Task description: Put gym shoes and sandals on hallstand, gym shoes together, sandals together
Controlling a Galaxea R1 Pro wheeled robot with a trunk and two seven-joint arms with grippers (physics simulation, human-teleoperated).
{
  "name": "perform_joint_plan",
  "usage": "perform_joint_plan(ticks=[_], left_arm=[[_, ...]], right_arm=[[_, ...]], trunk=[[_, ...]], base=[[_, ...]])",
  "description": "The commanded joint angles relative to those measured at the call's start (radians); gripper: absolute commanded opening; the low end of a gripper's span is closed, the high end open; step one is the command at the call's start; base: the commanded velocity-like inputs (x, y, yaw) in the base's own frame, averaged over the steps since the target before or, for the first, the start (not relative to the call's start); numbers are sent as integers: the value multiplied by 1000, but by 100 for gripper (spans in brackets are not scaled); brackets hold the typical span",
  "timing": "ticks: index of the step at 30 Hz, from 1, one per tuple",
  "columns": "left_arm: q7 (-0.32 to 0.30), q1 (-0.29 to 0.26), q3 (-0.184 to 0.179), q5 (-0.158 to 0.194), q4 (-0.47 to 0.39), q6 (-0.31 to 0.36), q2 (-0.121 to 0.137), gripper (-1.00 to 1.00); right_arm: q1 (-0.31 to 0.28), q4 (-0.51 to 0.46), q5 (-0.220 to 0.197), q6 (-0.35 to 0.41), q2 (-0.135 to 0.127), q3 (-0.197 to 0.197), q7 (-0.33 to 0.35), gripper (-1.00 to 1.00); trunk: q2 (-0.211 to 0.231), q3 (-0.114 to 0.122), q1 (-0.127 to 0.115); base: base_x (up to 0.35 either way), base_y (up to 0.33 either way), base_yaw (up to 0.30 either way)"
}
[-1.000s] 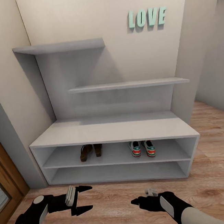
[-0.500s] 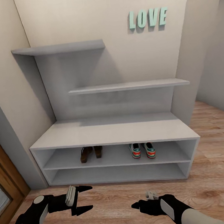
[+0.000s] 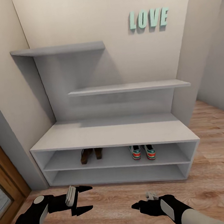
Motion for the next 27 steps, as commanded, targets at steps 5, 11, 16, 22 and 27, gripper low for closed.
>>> perform_joint_plan(ticks=[5, 11, 16, 22, 27], left_arm=[[-3, -1, 1, 2, 1, -8, 0, 100], [-3, -1, 1, 2, 1, -8, -1, 100], [-3, 0, 0, 2, 1, -8, -2, 100], [-3, 0, -1, 2, 1, -8, -3, 100], [-3, 0, -1, 1, 1, -8, -3, 100]], right_arm=[[0, 1, -11, 6, -1, 3, 0, 100], [2, 36, -11, 6, -3, 2, -1, 100], [3, 104, -8, 6, -10, 2, -2, 100], [4, 112, -8, 6, -11, 3, -2, 100], [4, 114, -8, 6, -11, 3, -2, 100]], trunk=[[35, 14, -19], [77, 33, -42], [98, 42, -54], [98, 42, -54], [98, 42, -54]], base=[[0, 0, 0], [0, 0, 0], [0, 0, 0], [0, 0, 0], [0, 0, 0]])
